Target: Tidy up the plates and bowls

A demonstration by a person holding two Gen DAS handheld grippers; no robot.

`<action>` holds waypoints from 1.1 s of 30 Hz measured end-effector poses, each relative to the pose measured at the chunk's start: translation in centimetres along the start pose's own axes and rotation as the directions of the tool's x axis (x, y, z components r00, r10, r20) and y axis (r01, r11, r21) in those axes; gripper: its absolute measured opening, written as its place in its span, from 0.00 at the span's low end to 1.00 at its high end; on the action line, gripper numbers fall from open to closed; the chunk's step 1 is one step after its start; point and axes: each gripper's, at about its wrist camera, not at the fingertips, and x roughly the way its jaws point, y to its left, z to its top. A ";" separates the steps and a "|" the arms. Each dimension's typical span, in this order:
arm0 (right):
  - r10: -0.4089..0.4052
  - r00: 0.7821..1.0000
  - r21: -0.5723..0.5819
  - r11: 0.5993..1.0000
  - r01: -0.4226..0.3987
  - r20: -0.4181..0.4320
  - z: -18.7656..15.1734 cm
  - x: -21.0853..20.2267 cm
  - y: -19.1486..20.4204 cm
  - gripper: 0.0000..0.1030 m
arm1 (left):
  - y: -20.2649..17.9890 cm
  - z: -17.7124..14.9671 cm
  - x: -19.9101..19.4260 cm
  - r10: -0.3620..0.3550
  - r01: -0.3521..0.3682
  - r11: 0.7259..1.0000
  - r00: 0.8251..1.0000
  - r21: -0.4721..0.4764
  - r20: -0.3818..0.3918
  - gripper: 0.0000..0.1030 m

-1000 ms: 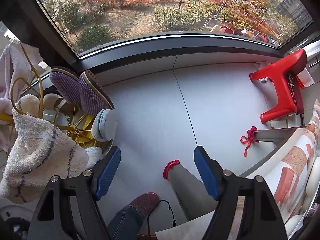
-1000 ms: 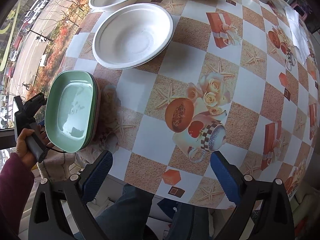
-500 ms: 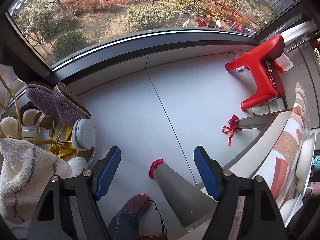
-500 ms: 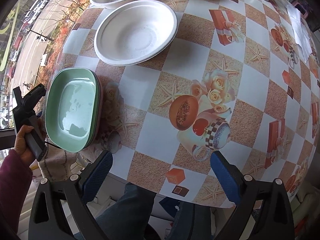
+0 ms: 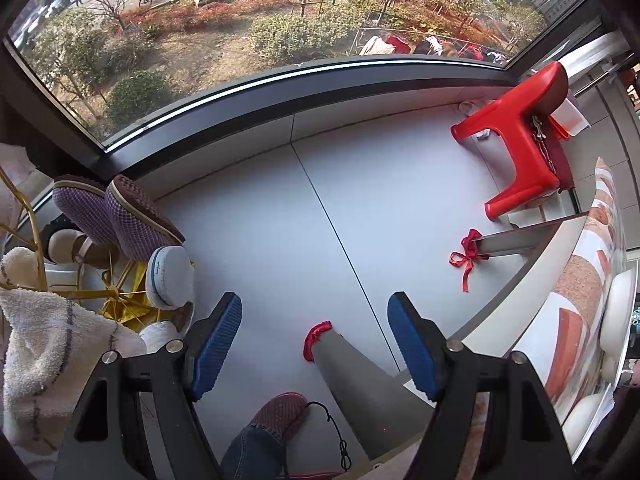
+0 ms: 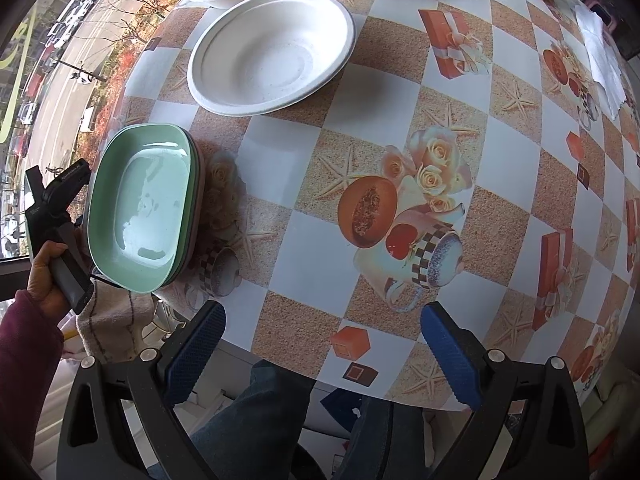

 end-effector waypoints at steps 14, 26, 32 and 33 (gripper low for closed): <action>0.011 0.997 0.145 0.989 -0.023 0.082 0.6 -1.6 -2.9 0.96 | -7.9 -7.2 -10.9 -0.084 0.080 0.829 0.996 0.553 -0.018 0.80; -0.023 0.986 0.231 0.973 -0.016 0.163 4.9 -4.2 -4.2 0.96 | -24.9 -13.7 -13.8 -0.070 0.162 0.539 0.987 0.827 -0.148 0.82; -0.030 0.988 0.208 0.978 -0.002 0.150 9.0 -3.5 -5.2 0.96 | -28.0 -12.9 -9.9 0.012 0.113 0.574 0.989 0.811 -0.146 0.82; -0.024 0.989 0.204 0.979 -0.006 0.143 9.7 -3.2 -5.4 0.96 | -28.3 -12.8 -9.2 0.035 0.099 0.571 0.989 0.815 -0.144 0.82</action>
